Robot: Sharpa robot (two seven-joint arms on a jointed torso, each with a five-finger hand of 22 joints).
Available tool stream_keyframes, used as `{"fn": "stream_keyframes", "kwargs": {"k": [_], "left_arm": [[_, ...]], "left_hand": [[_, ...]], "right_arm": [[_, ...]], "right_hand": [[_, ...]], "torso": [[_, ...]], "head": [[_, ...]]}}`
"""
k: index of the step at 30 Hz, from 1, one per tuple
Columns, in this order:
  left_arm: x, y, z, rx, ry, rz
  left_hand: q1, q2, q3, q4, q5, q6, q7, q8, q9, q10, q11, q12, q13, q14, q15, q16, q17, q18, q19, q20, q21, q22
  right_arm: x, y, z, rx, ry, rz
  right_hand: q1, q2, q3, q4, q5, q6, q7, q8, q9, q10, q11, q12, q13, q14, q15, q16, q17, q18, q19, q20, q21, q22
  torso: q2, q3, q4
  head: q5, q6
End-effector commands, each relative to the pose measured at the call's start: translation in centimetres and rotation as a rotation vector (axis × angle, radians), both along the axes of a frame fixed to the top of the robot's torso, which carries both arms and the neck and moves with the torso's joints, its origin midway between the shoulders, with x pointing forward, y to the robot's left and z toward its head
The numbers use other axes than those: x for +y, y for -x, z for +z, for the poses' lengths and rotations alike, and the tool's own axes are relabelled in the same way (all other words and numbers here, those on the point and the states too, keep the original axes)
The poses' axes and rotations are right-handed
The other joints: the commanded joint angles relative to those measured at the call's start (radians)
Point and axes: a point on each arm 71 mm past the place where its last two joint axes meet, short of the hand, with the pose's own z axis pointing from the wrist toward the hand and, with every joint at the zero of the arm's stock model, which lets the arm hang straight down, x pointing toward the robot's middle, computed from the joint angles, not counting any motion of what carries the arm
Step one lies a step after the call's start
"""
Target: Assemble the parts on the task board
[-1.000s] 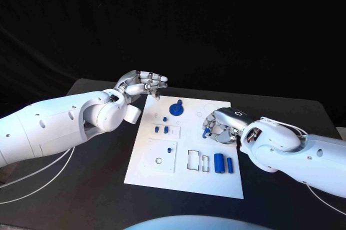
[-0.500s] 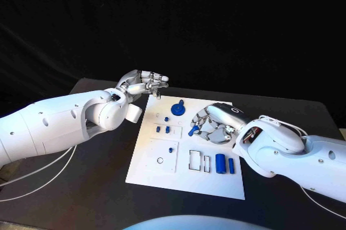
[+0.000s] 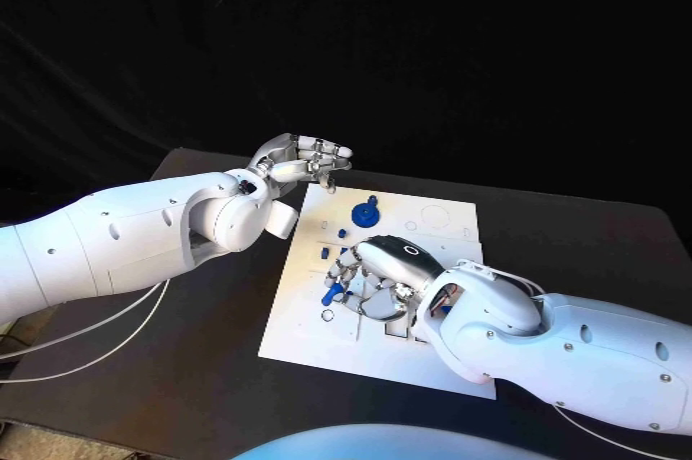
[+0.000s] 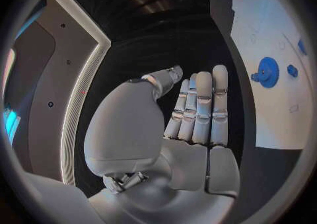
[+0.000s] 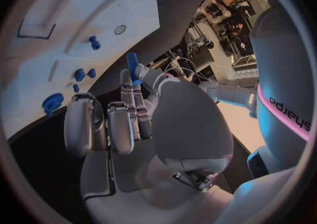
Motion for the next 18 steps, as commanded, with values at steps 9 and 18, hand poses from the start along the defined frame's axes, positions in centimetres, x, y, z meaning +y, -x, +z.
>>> {"fn": "stream_keyframes", "kwargs": {"k": [9, 18], "left_arm": [[-0.8, 0.0, 0.1, -0.006, 0.008, -0.033], [-0.8, 0.1, 0.1, -0.007, 0.008, -0.034]], "left_hand": [[-0.001, 0.006, -0.005, 0.002, 0.004, -0.008, -0.001, -0.002, -0.001, -0.008, 0.000, 0.005, 0.001, -0.008, -0.001, 0.004, -0.001, 0.014, -0.001, 0.003, -0.006, -0.001], [-0.001, 0.006, -0.005, 0.002, 0.004, -0.008, -0.001, -0.002, -0.001, -0.008, 0.000, 0.005, 0.001, -0.008, -0.001, 0.004, -0.001, 0.014, -0.001, 0.003, -0.006, -0.001]], "right_arm": [[1.9, 0.3, -2.6, -0.047, 0.095, 0.084], [2.2, 0.3, -3.3, -0.064, 0.134, 0.078]], "right_hand": [[-0.004, 0.007, 0.006, -0.002, 0.004, 0.002, 0.007, 0.009, 0.020, 0.005, 0.005, -0.009, 0.000, 0.046, -0.006, 0.002, -0.002, -0.004, 0.010, -0.007, -0.008, 0.140], [-0.005, 0.006, 0.006, -0.002, 0.004, 0.001, 0.008, 0.009, 0.021, 0.005, 0.005, -0.010, 0.000, 0.046, -0.006, 0.002, -0.002, -0.004, 0.011, -0.007, -0.006, 0.141]], "torso": [[0.002, 0.0000, -0.0023], [0.001, 0.0011, 0.0001]], "head": [[0.022, -0.009], [0.023, -0.016]]}}
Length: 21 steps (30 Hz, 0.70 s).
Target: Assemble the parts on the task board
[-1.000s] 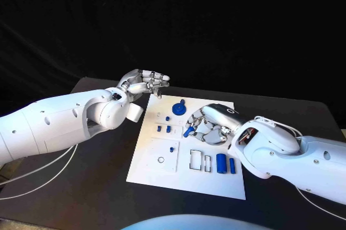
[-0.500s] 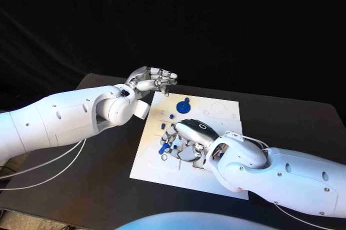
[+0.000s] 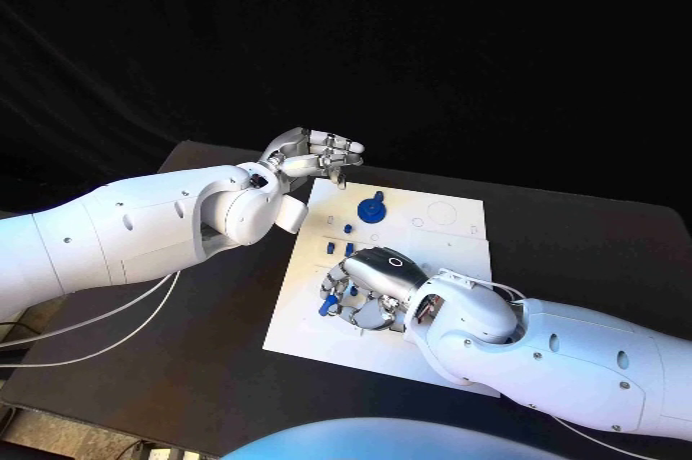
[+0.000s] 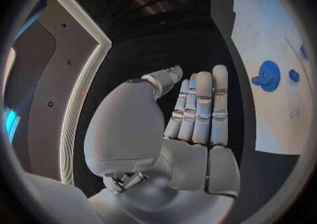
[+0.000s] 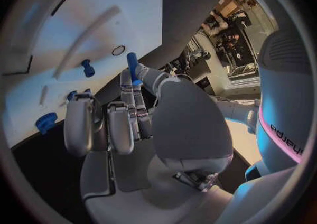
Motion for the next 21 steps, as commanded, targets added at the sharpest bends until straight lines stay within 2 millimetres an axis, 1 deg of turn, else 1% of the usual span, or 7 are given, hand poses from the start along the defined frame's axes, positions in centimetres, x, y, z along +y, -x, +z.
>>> {"fn": "stream_keyframes", "kwargs": {"k": [1, 2, 5, 12, 17, 21], "left_arm": [[-0.27, 0.08, 0.15, -0.007, 0.005, -0.021], [-0.25, 0.09, 0.15, -0.007, 0.005, -0.021], [-0.22, 0.09, 0.15, -0.007, 0.005, -0.020], [-0.11, 0.07, 0.14, -0.007, 0.004, -0.017], [-0.02, 0.06, 0.14, -0.006, 0.003, -0.015], [-0.02, 0.07, 0.14, -0.006, 0.003, -0.015]], "left_hand": [[-0.001, 0.006, -0.005, 0.002, 0.004, -0.008, -0.001, -0.002, -0.001, -0.008, 0.000, 0.005, 0.001, -0.008, -0.001, 0.004, -0.001, 0.014, -0.001, 0.003, -0.006, -0.001], [-0.001, 0.007, -0.006, 0.002, 0.004, -0.009, -0.001, -0.002, -0.001, -0.010, 0.000, 0.008, 0.002, -0.009, -0.001, 0.006, -0.002, 0.015, -0.001, 0.003, -0.006, -0.001], [-0.001, 0.007, -0.006, 0.002, 0.004, -0.009, -0.001, -0.002, -0.001, -0.010, 0.000, 0.008, 0.002, -0.009, -0.001, 0.006, -0.002, 0.015, -0.001, 0.003, -0.006, -0.001], [-0.001, 0.007, -0.006, 0.002, 0.004, -0.009, -0.001, -0.002, -0.001, -0.010, 0.000, 0.008, 0.002, -0.009, -0.001, 0.006, -0.002, 0.015, -0.001, 0.003, -0.006, -0.001], [-0.001, 0.007, -0.006, 0.002, 0.004, -0.009, -0.001, -0.002, -0.001, -0.010, 0.000, 0.008, 0.002, -0.009, -0.001, 0.006, -0.002, 0.015, -0.001, 0.003, -0.006, -0.001], [-0.001, 0.007, -0.006, 0.002, 0.004, -0.009, -0.001, -0.002, -0.001, -0.010, 0.000, 0.008, 0.002, -0.009, -0.001, 0.006, -0.002, 0.015, -0.001, 0.003, -0.006, -0.001]], "right_arm": [[0.06, 0.08, -0.28, -0.036, 0.050, 0.014], [0.01, 0.03, -0.32, -0.042, 0.056, 0.009], [-0.11, -0.08, -0.37, -0.054, 0.065, -0.002], [-0.39, -0.20, -0.43, -0.073, 0.081, -0.018], [-0.50, -0.24, -0.49, -0.081, 0.096, -0.022], [-0.47, -0.25, -0.56, -0.083, 0.109, -0.021]], "right_hand": [[-0.004, 0.006, 0.006, -0.002, 0.005, 0.001, 0.004, 0.009, 0.021, 0.005, 0.004, -0.004, 0.000, 0.046, -0.006, 0.002, 0.000, -0.004, 0.011, -0.007, 0.000, 0.141], [-0.004, 0.006, 0.006, -0.002, 0.005, 0.001, 0.004, 0.009, 0.021, 0.005, 0.004, -0.004, 0.000, 0.046, -0.006, 0.002, 0.000, -0.004, 0.011, -0.007, 0.000, 0.141], [-0.005, 0.006, 0.006, -0.002, 0.005, 0.000, 0.004, 0.009, 0.021, 0.005, 0.004, -0.005, 0.000, 0.046, -0.006, 0.002, -0.001, -0.005, 0.012, -0.007, 0.003, 0.142], [-0.005, 0.006, 0.006, -0.003, 0.005, 0.001, 0.004, 0.010, 0.021, 0.006, 0.004, -0.005, 0.000, 0.046, -0.006, 0.002, 0.000, -0.005, 0.012, -0.007, 0.004, 0.143], [-0.006, 0.006, 0.006, -0.003, 0.005, 0.001, 0.004, 0.010, 0.022, 0.006, 0.004, -0.005, 0.000, 0.046, -0.006, 0.002, 0.000, -0.005, 0.013, -0.007, 0.005, 0.143], [-0.007, 0.005, 0.006, -0.003, 0.004, 0.001, 0.004, 0.010, 0.023, 0.007, 0.004, -0.006, 0.000, 0.046, -0.006, 0.002, 0.000, -0.006, 0.013, -0.007, 0.007, 0.144]], "torso": [[-0.001, 0.0000, 0.0008], [-0.001, -0.0005, 0.0004], [-0.001, -0.0005, 0.0004], [-0.001, 0.0016, 0.0006], [0.000, 0.0004, 0.0000], [-0.001, 0.0009, 0.0002]], "head": [[0.000, -0.003], [0.001, -0.003], [0.001, -0.003], [0.003, -0.002], [0.003, -0.002], [0.002, -0.001]]}}
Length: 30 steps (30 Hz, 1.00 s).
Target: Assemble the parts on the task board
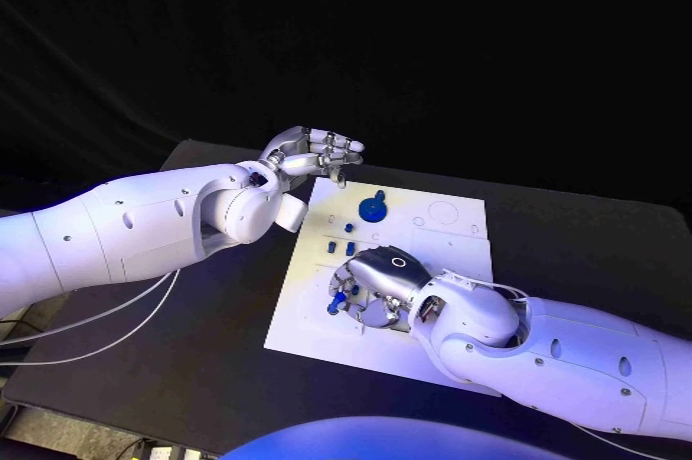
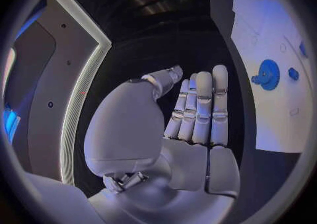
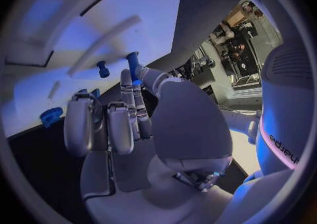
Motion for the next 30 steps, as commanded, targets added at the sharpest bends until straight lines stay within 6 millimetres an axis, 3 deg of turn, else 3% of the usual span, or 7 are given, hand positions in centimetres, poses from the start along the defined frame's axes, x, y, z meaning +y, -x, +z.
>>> {"fn": "stream_keyframes", "kwargs": {"k": [1, 14, 18, 20, 25, 30], "left_arm": [[-0.2, 0.1, 0.1, -0.005, 0.005, -0.018], [-0.2, 0.1, 0.1, -0.005, 0.005, -0.017], [-0.2, 0.1, 0.1, -0.004, 0.005, -0.018], [-0.3, 0.1, 0.1, -0.004, 0.005, -0.018], [-0.2, 0.1, 0.1, -0.003, 0.004, -0.018], [-0.1, 0.1, 0.1, -0.002, 0.004, -0.017]], "left_hand": [[-0.001, 0.007, -0.006, 0.002, 0.004, -0.009, -0.001, -0.002, -0.001, -0.010, 0.000, 0.003, 0.001, -0.009, -0.001, 0.006, -0.001, 0.015, -0.001, 0.003, -0.006, -0.001], [-0.001, 0.007, -0.006, 0.002, 0.004, -0.009, -0.001, -0.002, -0.001, -0.010, 0.000, 0.003, 0.001, -0.009, -0.001, 0.006, -0.001, 0.015, -0.001, 0.003, -0.006, -0.001], [-0.002, 0.007, -0.007, 0.003, 0.004, -0.009, -0.001, -0.002, -0.001, -0.012, 0.000, 0.005, 0.002, -0.010, -0.001, 0.007, -0.001, 0.015, -0.001, 0.003, -0.007, -0.001], [-0.002, 0.007, -0.007, 0.003, 0.004, -0.009, -0.001, -0.002, -0.001, -0.012, 0.000, 0.005, 0.002, -0.010, -0.001, 0.007, -0.001, 0.015, -0.001, 0.003, -0.007, -0.001], [-0.002, 0.007, -0.008, 0.003, 0.004, -0.010, -0.001, -0.002, -0.001, -0.013, 0.000, 0.006, 0.002, -0.010, -0.001, 0.007, -0.001, 0.015, -0.001, 0.003, -0.007, -0.002], [-0.003, 0.006, -0.008, 0.004, 0.004, -0.011, -0.001, -0.002, -0.001, -0.014, 0.001, 0.006, 0.002, -0.010, -0.001, 0.008, -0.002, 0.014, -0.002, 0.003, -0.007, -0.002]], "right_arm": [[0.1, 0.0, -0.2, -0.020, 0.045, 0.002], [0.8, 0.2, -0.7, 0.007, 0.101, 0.040], [1.1, 0.3, -0.7, 0.006, 0.084, 0.041], [1.2, 0.3, -0.6, 0.001, 0.069, 0.030], [0.8, 0.0, -0.4, -0.017, 0.031, -0.013], [0.3, -0.1, -0.3, -0.029, 0.004, -0.039]], "right_hand": [[-0.007, 0.005, 0.004, 0.000, 0.006, 0.008, 0.001, 0.005, 0.023, 0.004, 0.001, -0.006, 0.001, 0.046, -0.006, 0.002, 0.000, -0.006, 0.013, -0.007, 0.007, 0.143], [-0.023, -0.004, 0.001, 0.000, -0.001, 0.002, 0.002, 0.005, 0.027, 0.005, 0.003, -0.015, 0.001, 0.046, -0.004, 0.003, 0.000, -0.005, 0.011, -0.006, 0.001, 0.142], [-0.052, -0.027, -0.006, 0.010, 0.015, -0.041, 0.020, -0.020, 0.020, -0.008, 0.014, -0.030, 0.000, 0.045, 0.005, 0.003, -0.001, -0.004, 0.009, -0.001, -0.004, 0.141], [-0.076, -0.052, -0.020, 0.019, 0.025, -0.073, 0.028, -0.040, 0.014, -0.026, 0.023, -0.045, -0.003, 0.045, 0.012, 0.003, -0.003, -0.003, 0.005, 0.005, -0.014, 0.137], [-0.094, -0.082, -0.038, 0.026, 0.064, -0.125, 0.026, -0.070, 0.006, -0.032, 0.023, -0.055, -0.001, 0.043, 0.014, 0.003, -0.003, -0.002, 0.005, 0.009, -0.017, 0.137], [-0.101, -0.092, -0.049, 0.031, 0.078, -0.161, 0.027, -0.089, 0.001, -0.033, 0.019, -0.059, 0.001, 0.043, 0.011, 0.003, -0.004, -0.001, 0.004, 0.009, -0.020, 0.137]], "torso": [[0.000, -0.0004, 0.0001], [0.000, -0.0020, -0.0002], [0.000, -0.0020, 0.0003], [0.000, -0.0020, 0.0008], [-0.001, -0.0019, -0.0001], [0.000, -0.0009, -0.0006]], "head": [[0.000, 0.001], [0.000, -0.002], [0.000, -0.002], [0.000, -0.002], [-0.001, -0.001], [0.000, 0.000]]}}
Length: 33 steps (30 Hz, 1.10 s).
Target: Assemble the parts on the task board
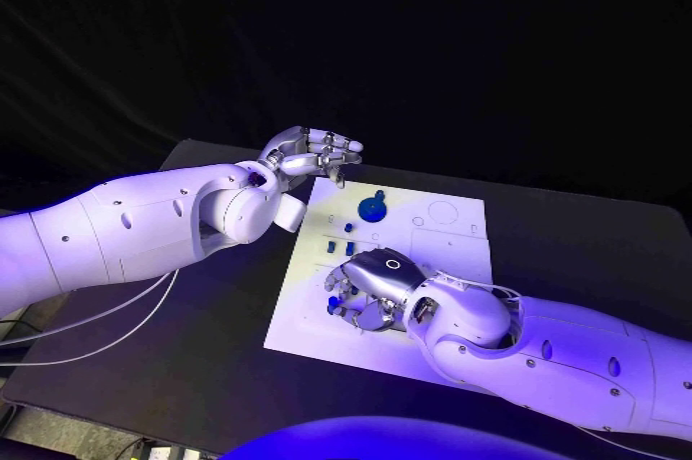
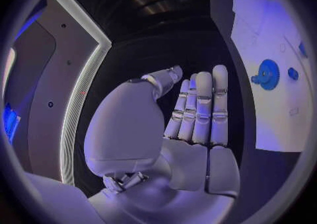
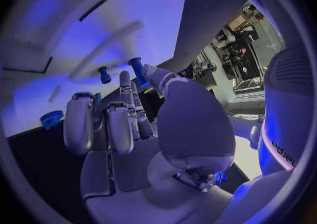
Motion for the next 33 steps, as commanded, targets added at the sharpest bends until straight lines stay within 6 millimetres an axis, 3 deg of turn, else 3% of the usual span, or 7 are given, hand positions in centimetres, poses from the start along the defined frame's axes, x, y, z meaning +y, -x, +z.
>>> {"fn": "stream_keyframes", "kwargs": {"k": [1, 8, 11, 14, 25, 27, 33], "left_arm": [[-0.2, 0.1, 0.1, -0.003, 0.005, -0.017], [0.0, 0.1, 0.1, -0.002, 0.004, -0.016], [0.1, 0.1, 0.1, -0.001, 0.003, -0.014], [0.1, 0.1, 0.1, -0.001, 0.003, -0.013], [0.5, 0.1, -0.1, 0.003, 0.000, -0.009], [0.6, 0.1, -0.1, 0.004, -0.001, -0.008], [0.8, 0.2, -0.3, 0.007, -0.005, -0.004]], "left_hand": [[-0.004, 0.006, -0.007, 0.001, 0.004, -0.009, 0.003, -0.003, -0.001, -0.008, 0.001, 0.007, 0.001, -0.007, 0.003, 0.004, -0.002, 0.014, -0.002, 0.004, -0.007, -0.002], [-0.004, 0.006, -0.007, 0.001, 0.004, -0.009, 0.003, -0.003, -0.001, -0.008, 0.001, 0.007, 0.001, -0.007, 0.003, 0.004, -0.002, 0.014, -0.002, 0.004, -0.007, -0.002], [-0.006, 0.005, -0.008, 0.003, 0.003, -0.010, 0.004, -0.004, -0.002, -0.010, 0.002, 0.008, 0.002, -0.008, 0.004, 0.004, -0.002, 0.014, -0.002, 0.004, -0.008, -0.002], [-0.006, 0.005, -0.008, 0.003, 0.003, -0.010, 0.004, -0.004, -0.002, -0.010, 0.002, 0.008, 0.002, -0.008, 0.004, 0.004, -0.002, 0.014, -0.002, 0.004, -0.008, -0.002], [-0.006, 0.005, -0.008, 0.003, 0.003, -0.010, 0.004, -0.004, -0.002, -0.010, 0.002, 0.008, 0.002, -0.008, 0.004, 0.004, -0.002, 0.014, -0.002, 0.004, -0.008, -0.002], [-0.007, 0.005, -0.009, 0.004, 0.003, -0.011, 0.004, -0.004, -0.002, -0.012, 0.002, 0.009, 0.002, -0.009, 0.004, 0.005, -0.002, 0.014, -0.003, 0.004, -0.009, -0.003], [-0.007, 0.005, -0.009, 0.004, 0.003, -0.011, 0.004, -0.004, -0.002, -0.012, 0.002, 0.009, 0.002, -0.009, 0.004, 0.005, -0.002, 0.014, -0.003, 0.004, -0.009, -0.003]], "right_arm": [[-0.3, -0.1, 0.3, -0.026, -0.041, -0.039], [-1.4, 0.0, 1.3, -0.058, -0.166, -0.062], [-2.4, 0.1, 2.0, -0.067, -0.230, -0.070], [-4.1, -0.2, 2.8, -0.041, -0.270, -0.099], [-15.6, -2.9, 2.9, 0.291, -0.218, -0.442], [-17.3, -2.5, 2.6, 0.325, -0.203, -0.494], [-20.8, -0.5, 1.7, 0.362, -0.143, -0.612]], "right_hand": [[-0.001, -0.010, -0.008, -0.001, 0.004, -0.007, 0.000, -0.005, -0.001, -0.004, -0.002, -0.006, 0.002, 0.043, 0.003, 0.003, -0.002, 0.000, 0.008, 0.005, -0.007, 0.137], [-0.020, -0.027, -0.080, 0.022, 0.021, -0.092, -0.009, -0.050, -0.014, -0.028, -0.006, -0.014, 0.007, 0.040, 0.001, 0.001, -0.008, 0.004, 0.000, 0.002, -0.030, 0.129], [0.026, 0.013, -0.257, 0.055, 0.014, -0.097, -0.006, -0.052, -0.009, -0.045, -0.009, 0.008, 0.023, 0.039, 0.000, -0.004, -0.019, 0.005, 0.000, 0.002, -0.041, 0.126], [0.048, 0.025, -0.295, 0.067, 0.015, -0.084, -0.006, -0.046, -0.004, -0.042, -0.008, 0.021, 0.030, 0.039, -0.002, -0.004, -0.020, 0.004, 0.002, 0.000, -0.038, 0.129], [0.062, 0.044, -0.297, 0.109, 0.029, 0.092, -0.030, 0.054, 0.041, 0.208, -0.045, 0.227, 0.161, 0.058, -0.028, 0.032, 0.055, -0.016, 0.040, -0.019, 0.071, 0.177], [0.077, 0.047, -0.308, 0.136, 0.044, 0.089, -0.049, 0.083, 0.082, 0.167, -0.078, 0.592, 0.549, 0.062, -0.046, 0.044, 0.074, -0.023, 0.050, -0.042, 0.104, 0.195], [-0.013, 0.059, -0.375, 0.186, 0.132, 0.070, -0.048, 0.129, 0.143, 0.141, -0.058, 0.875, 0.894, 0.065, -0.043, 0.054, 0.097, -0.028, 0.057, -0.037, 0.131, 0.210]], "torso": [[0.001, 0.0014, -0.0008], [0.000, 0.0019, -0.0015], [-0.001, 0.0016, -0.0029], [-0.002, 0.0017, -0.0032], [-0.014, 0.0003, -0.0249], [-0.016, 0.0024, -0.0309], [-0.023, 0.0039, -0.0410]], "head": [[0.000, 0.002], [-0.002, 0.005], [-0.007, 0.008], [-0.017, 0.014], [-0.111, 0.033], [-0.125, 0.033], [-0.169, 0.030]]}}
